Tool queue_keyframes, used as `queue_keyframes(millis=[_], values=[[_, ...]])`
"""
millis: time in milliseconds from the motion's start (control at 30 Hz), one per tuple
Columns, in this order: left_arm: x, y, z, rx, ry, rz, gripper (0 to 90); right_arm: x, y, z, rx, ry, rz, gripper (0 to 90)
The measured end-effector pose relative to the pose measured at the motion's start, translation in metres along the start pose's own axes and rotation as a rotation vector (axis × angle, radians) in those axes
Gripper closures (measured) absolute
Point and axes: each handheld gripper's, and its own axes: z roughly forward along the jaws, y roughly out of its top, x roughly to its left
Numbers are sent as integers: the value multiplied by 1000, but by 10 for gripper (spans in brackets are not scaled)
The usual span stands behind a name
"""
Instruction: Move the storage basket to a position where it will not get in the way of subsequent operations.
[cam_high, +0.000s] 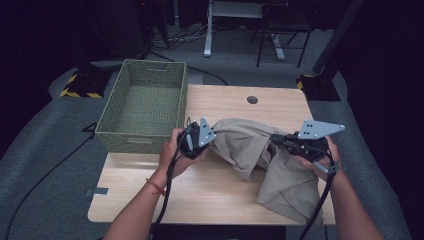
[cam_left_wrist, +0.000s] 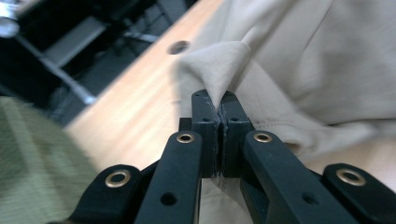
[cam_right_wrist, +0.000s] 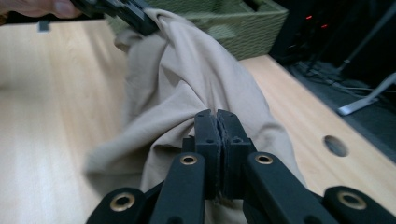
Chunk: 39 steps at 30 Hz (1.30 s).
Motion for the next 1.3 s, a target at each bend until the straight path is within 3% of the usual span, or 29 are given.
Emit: queue_keyframes(millis=[67,133,233,333,400,467,600,667,700,733,800,900,967,1000,1067,1100,1200,1233,1300], values=[[6,-2,9,27,-14,-33,867,-9,-4,3,16,-41,22,885],[7,-7,22,61,-11,-54,830,-22,-16,13,46,-38,86,884],[4,-15,40,99,0,-90,776,-36,-41,35,179,-62,144,881],[-2,-17,49,106,8,-110,625,-47,-66,53,299,-93,175,870],[-6,-14,48,68,-14,-134,512,-53,-81,59,335,-94,210,869],[-12,-11,40,-10,-79,-163,401,-56,-93,62,351,-85,245,866],[-38,-1,21,-114,-177,-128,315,-54,-106,69,381,-77,268,866],[-50,2,13,-139,-186,-106,291,-50,-110,74,405,-78,261,866],[-54,2,9,-154,-192,-110,289,-48,-111,77,416,-75,259,866],[-58,2,8,-172,-224,-123,288,-47,-113,79,423,-73,255,865],[-72,1,11,-176,-320,-127,279,-44,-115,83,428,-65,261,861],[-105,1,27,-105,-372,-24,262,-38,-116,89,444,-53,254,854],[-122,-1,46,-41,-395,3,272,-34,-115,91,444,-52,248,816],[-127,-4,56,-17,-409,-7,283,-33,-115,91,439,-50,241,777],[-134,-11,78,54,-438,-39,308,-31,-112,89,422,-52,235,666],[-137,-14,87,81,-429,-27,310,-31,-110,87,410,-60,227,593],[-138,-20,103,113,-435,-41,365,-32,-103,71,342,-74,217,451],[-136,-21,105,115,-437,-45,393,-33,-100,63,309,-76,212,441],[-133,-21,108,124,-431,-22,515,-35,-95,45,244,-80,204,409]])
